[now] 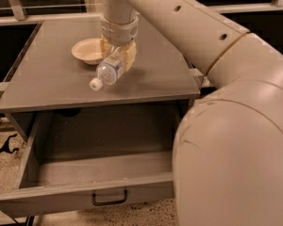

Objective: Place blue plastic bottle into top drawer

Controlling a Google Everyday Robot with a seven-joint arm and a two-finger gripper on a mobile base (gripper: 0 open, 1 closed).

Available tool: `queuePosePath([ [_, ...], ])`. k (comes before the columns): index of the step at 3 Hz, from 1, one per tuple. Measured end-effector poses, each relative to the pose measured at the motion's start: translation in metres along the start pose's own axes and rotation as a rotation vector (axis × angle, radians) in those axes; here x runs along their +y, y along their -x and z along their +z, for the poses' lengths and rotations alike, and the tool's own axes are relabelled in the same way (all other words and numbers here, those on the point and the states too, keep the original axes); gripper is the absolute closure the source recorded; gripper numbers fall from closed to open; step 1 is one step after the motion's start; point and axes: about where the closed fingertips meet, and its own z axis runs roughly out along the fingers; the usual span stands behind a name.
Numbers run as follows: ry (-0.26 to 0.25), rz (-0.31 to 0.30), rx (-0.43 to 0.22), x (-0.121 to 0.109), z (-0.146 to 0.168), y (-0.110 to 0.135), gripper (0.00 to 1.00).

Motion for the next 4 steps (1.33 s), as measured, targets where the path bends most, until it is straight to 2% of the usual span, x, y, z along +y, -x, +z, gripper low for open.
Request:
queuePosePath([
  [1,-0.146,0.166,-0.071,0.029,-0.058,0.016,1.0],
  [2,-0.312,0.325,-0.182,0.049,-0.09,0.044,1.0],
  [3,-0.364,0.395,-0.204,0.071,-0.101,0.034,1.0],
  [4,-0.376,0.445,-0.282,0.068,-0.098,0.035,1.0],
])
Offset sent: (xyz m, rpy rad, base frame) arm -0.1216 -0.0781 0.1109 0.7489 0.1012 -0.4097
